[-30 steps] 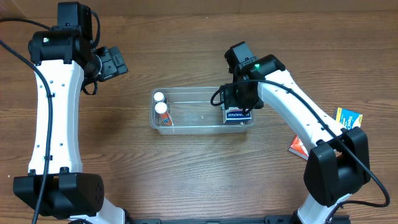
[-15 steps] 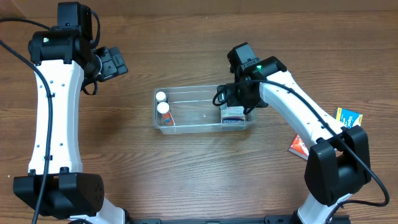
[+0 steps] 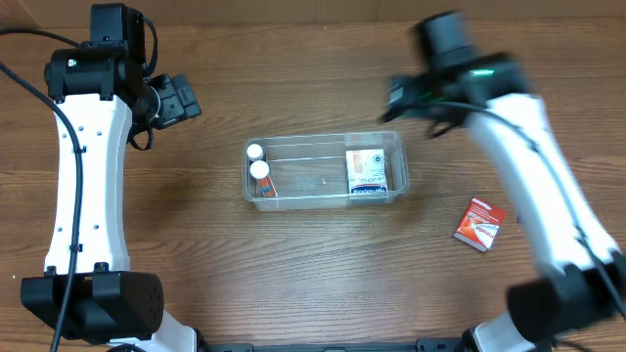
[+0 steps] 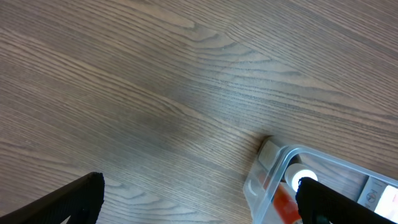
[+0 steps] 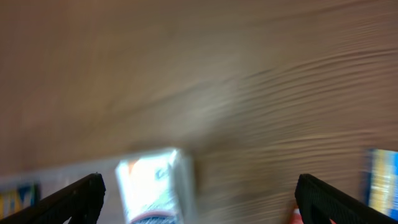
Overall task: Pack container
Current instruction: 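Move the right gripper to the blue VapoDrops box and grasp it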
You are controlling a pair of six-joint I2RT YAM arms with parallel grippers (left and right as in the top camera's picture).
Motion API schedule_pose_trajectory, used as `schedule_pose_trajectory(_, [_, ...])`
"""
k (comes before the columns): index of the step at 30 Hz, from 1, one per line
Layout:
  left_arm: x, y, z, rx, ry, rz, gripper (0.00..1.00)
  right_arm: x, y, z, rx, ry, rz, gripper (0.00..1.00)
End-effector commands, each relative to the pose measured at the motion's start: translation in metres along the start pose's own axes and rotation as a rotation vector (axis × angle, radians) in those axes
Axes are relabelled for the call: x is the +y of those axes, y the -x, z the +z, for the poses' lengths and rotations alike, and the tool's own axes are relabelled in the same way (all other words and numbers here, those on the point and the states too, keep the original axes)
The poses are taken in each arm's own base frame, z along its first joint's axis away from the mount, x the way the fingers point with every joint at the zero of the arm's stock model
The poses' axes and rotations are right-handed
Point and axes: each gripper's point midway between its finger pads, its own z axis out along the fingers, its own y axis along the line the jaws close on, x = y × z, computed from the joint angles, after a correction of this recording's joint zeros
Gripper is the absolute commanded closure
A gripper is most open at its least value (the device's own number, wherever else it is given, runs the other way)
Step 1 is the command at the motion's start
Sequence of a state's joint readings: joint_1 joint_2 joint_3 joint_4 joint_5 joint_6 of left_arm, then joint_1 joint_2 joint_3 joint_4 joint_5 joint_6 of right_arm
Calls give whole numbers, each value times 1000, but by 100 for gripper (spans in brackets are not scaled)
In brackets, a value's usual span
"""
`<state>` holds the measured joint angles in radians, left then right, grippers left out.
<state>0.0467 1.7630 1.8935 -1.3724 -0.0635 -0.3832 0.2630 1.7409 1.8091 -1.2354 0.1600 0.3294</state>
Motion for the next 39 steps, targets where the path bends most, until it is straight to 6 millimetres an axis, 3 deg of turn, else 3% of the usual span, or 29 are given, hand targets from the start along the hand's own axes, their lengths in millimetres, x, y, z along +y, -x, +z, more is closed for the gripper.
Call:
schedule_pose_trajectory(1, [-2, 5, -9, -26, -12, 25, 0, -121, 29, -66, -152, -110, 337, 0])
schedule_pose_trajectory(3, [-2, 5, -9, -27, -12, 32, 0, -176, 8, -69, -69, -132, 463, 0])
schedule_pose_trajectory(5, [-2, 5, -9, -28, -12, 32, 0, -206, -14, -71, 6, -129, 536, 0])
schedule_pose_trajectory(8, [-2, 5, -9, -30, -12, 32, 0, -226, -49, -79, 56, -128, 621, 0])
schedule_pose_trajectory(12, [-2, 5, -9, -30, -13, 32, 0, -222, -103, -90, 66, -170, 653, 0])
schedule_pose_trajectory(14, [-2, 6, -9, -31, -13, 32, 0, -227, -121, -81, 52, -211, 652, 0])
schedule_pose_trajectory(17, [-2, 5, -9, -27, -13, 32, 0, -230, -124, -43, 55, -193, 512, 0])
schedule_pose_trajectory(19, [-2, 4, -9, -26, -12, 32, 0, -234, -123, -29, 78, -197, 504, 0])
schedule_pose_trajectory(21, [-2, 4, -9, -25, -12, 44, 0, -237, -115, -26, 56, -198, 502, 0])
schedule_pose_trajectory(25, [-2, 5, -9, -27, -11, 46, 0, -253, -79, -18, -69, -220, 399, 0])
schedule_pose_trajectory(31, [-2, 5, -9, -28, -12, 46, 0, -279, -99, 39, 126, -235, 320, 0])
schedule_pose_trajectory(39, [-4, 10, -9, -48, -20, 45, 0, -290, -124, 109, 312, -191, 211, 0])
